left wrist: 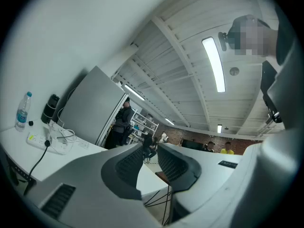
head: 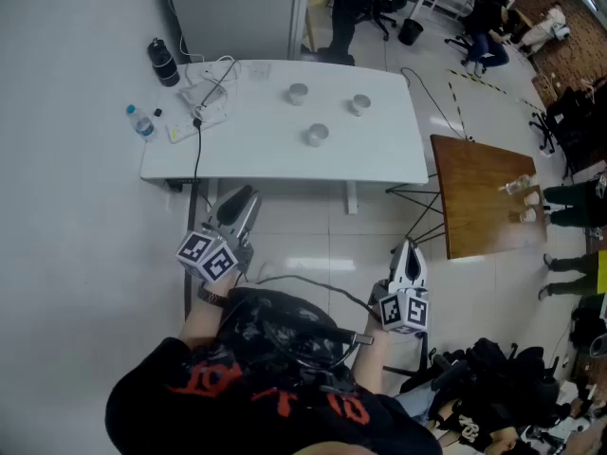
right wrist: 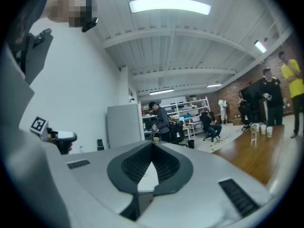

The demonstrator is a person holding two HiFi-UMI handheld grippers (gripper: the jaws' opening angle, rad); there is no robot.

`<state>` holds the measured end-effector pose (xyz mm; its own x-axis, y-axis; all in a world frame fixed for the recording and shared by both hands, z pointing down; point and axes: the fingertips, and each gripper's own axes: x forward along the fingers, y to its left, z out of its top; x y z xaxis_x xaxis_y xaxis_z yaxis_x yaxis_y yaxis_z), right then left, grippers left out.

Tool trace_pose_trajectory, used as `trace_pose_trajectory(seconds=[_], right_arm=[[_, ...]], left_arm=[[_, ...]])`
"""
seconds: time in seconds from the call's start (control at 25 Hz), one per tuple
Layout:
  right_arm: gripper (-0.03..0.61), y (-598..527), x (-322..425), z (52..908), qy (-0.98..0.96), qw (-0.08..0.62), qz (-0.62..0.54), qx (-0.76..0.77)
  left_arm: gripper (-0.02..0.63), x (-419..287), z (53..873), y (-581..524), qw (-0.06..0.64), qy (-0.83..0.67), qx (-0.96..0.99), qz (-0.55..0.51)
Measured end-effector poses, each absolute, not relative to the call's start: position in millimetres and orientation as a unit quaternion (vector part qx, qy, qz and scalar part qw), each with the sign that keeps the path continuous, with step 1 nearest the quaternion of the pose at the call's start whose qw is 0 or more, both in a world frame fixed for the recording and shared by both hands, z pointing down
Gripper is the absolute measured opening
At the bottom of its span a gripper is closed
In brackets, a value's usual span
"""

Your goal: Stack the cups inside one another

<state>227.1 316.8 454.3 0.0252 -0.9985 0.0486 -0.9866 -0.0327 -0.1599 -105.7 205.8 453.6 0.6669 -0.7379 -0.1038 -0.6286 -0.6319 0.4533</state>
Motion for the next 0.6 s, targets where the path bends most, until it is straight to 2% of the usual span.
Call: trace_pose_trajectory(seconds=[0.12, 0.6], right_arm=[[0.005, 296.3, 220.1, 457.8, 0.678, 0.084, -0.114, -0.721], [0.005, 220.0, 169.4, 481.5, 0.717, 0.009, -0.116, -0.687]], left_arm=[[0.089, -132.7, 464.4, 188.6, 0.204, -0.392, 0.885, -0.145], [0.089, -203.4, 510.0, 142.9, 0.239, -0.428, 0.861, -0.134]])
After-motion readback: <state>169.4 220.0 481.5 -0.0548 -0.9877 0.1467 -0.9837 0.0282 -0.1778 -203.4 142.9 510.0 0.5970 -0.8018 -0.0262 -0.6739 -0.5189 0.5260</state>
